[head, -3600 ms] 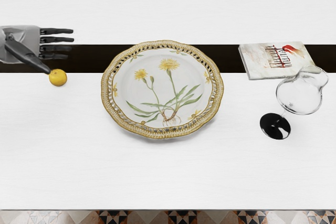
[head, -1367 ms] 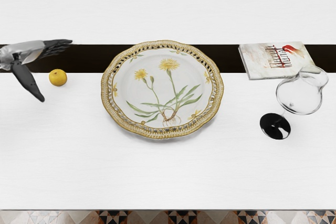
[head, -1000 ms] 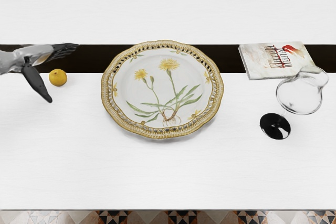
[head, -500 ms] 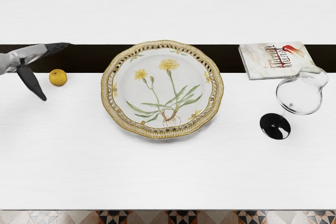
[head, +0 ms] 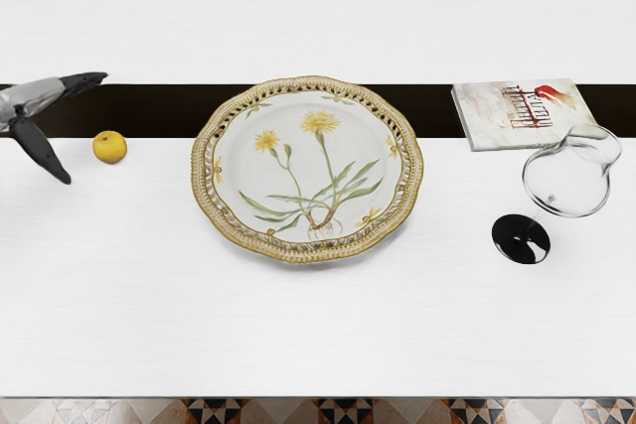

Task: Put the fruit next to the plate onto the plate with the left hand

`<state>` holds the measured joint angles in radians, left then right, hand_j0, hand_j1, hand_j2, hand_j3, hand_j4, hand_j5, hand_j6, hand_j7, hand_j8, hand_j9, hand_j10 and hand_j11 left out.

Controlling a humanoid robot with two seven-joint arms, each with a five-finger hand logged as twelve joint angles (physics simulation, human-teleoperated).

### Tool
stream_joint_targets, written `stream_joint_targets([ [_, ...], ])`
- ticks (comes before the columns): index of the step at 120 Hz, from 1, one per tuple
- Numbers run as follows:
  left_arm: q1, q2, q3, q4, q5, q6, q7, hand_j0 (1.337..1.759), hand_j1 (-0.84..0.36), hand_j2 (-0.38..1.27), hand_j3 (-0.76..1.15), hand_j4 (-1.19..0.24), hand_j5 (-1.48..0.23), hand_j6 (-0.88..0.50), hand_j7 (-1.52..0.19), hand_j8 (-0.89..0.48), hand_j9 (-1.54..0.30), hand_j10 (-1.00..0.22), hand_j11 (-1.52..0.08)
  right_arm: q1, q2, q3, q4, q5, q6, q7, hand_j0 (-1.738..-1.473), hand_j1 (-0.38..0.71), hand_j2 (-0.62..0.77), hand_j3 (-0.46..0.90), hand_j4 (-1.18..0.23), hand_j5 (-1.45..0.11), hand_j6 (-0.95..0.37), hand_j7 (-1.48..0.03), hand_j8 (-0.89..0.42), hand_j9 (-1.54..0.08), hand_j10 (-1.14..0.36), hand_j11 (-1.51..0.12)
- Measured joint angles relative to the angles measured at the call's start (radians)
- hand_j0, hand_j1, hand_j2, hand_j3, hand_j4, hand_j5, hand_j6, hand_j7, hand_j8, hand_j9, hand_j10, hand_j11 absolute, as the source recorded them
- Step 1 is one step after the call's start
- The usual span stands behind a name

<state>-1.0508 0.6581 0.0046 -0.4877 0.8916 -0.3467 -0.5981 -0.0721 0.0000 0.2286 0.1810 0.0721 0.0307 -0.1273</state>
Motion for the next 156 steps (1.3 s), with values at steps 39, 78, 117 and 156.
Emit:
stream_joint_targets([
  [39, 0.034, -0.004, 0.030, 0.039, 0.001, 0.003, 0.000, 1.658, 0.33, 0.01, 0.00, -0.03, -0.03, -0.03, -0.03, -0.03, -0.03, -0.03, -0.03, 0.000, 0.000, 0.000, 0.000, 0.000, 0.000, 0.000, -1.658, -0.32, -0.01, 0.00, -0.03, -0.03, -0.03, -0.03, -0.03, -0.03, -0.03, -0.03],
  [78, 0.034, -0.048, 0.033, 0.043, 0.002, 0.058, 0.001, 1.658, 0.28, 0.01, 0.00, -0.06, -0.07, -0.06, -0.07, -0.06, -0.07, -0.06, -0.07, 0.000, 0.000, 0.000, 0.000, 0.000, 0.000, 0.000, -1.658, -0.32, -0.01, 0.00, -0.03, -0.03, -0.03, -0.03, -0.03, -0.03, -0.03, -0.03],
  [117, 0.037, -0.057, 0.034, 0.044, 0.002, 0.141, -0.001, 1.658, 0.27, 0.02, 0.00, -0.08, -0.09, -0.08, -0.09, -0.08, -0.09, -0.07, -0.09, 0.000, 0.000, 0.000, -0.001, 0.000, 0.000, 0.000, -1.658, -0.32, -0.01, 0.00, -0.03, -0.03, -0.03, -0.03, -0.03, -0.03, -0.03, -0.03],
  [156, 0.040, -0.057, 0.066, 0.043, 0.002, 0.150, -0.006, 1.658, 0.17, 0.03, 0.00, -0.16, -0.20, -0.16, -0.20, -0.16, -0.20, -0.16, -0.20, 0.000, 0.000, 0.000, -0.002, 0.000, 0.000, 0.000, -1.658, -0.32, -0.01, 0.00, -0.03, -0.03, -0.03, -0.03, -0.03, -0.03, -0.03, -0.03],
])
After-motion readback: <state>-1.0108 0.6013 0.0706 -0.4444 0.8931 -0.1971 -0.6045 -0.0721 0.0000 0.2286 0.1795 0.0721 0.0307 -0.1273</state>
